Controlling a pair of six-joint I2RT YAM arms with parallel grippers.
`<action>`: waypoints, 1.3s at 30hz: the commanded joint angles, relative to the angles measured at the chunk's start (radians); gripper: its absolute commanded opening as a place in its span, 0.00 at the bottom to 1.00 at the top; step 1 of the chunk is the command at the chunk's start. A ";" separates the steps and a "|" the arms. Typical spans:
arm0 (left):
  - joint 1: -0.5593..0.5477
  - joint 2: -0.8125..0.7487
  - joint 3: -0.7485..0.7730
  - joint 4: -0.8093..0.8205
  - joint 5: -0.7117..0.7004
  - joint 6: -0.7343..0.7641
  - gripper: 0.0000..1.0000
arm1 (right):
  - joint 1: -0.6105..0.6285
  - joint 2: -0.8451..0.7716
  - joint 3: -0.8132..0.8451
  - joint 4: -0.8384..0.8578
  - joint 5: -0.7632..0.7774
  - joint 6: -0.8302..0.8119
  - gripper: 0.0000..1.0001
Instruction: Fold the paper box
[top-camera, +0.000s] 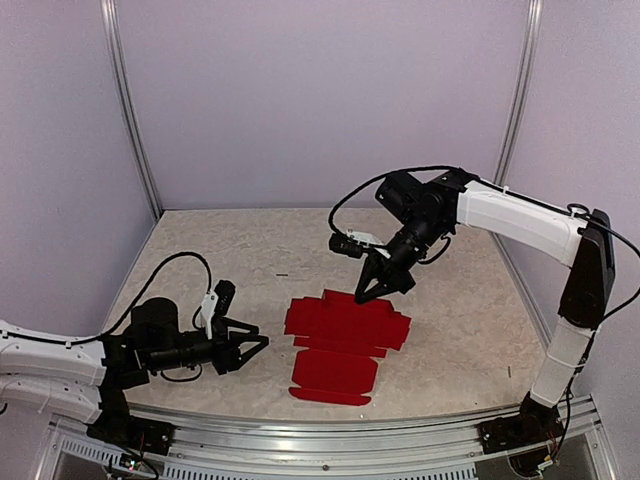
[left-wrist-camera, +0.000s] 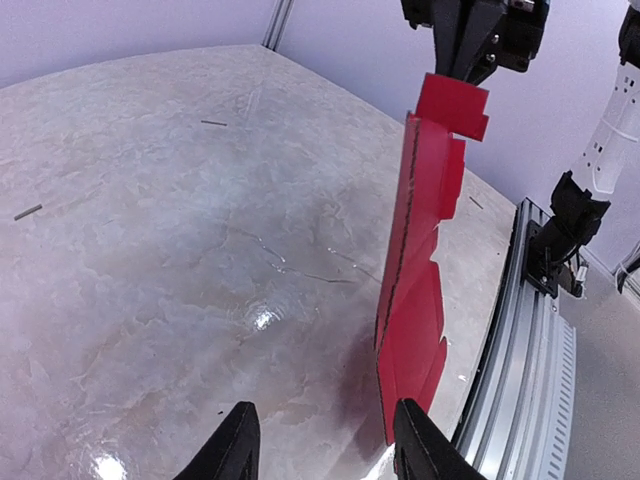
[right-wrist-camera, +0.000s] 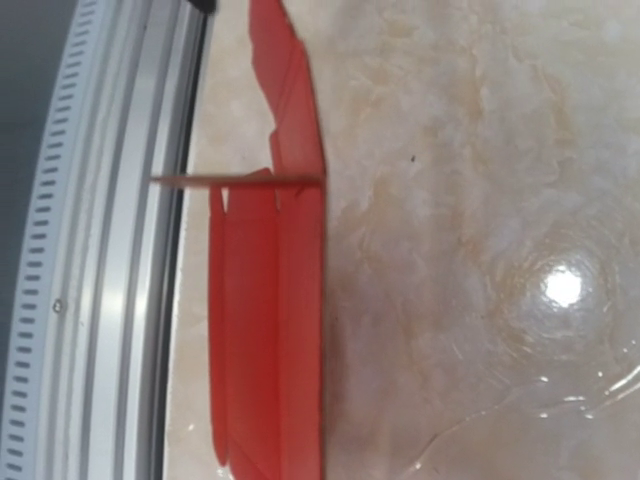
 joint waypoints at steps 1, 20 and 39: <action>0.021 0.067 -0.056 0.198 -0.014 -0.150 0.46 | -0.007 -0.004 0.027 -0.014 -0.053 0.011 0.00; 0.100 0.560 0.086 0.636 0.354 -0.313 0.45 | -0.008 -0.007 0.027 -0.005 -0.052 0.020 0.00; 0.119 0.668 0.038 0.883 0.494 -0.405 0.49 | -0.052 -0.004 0.026 0.032 -0.047 0.047 0.00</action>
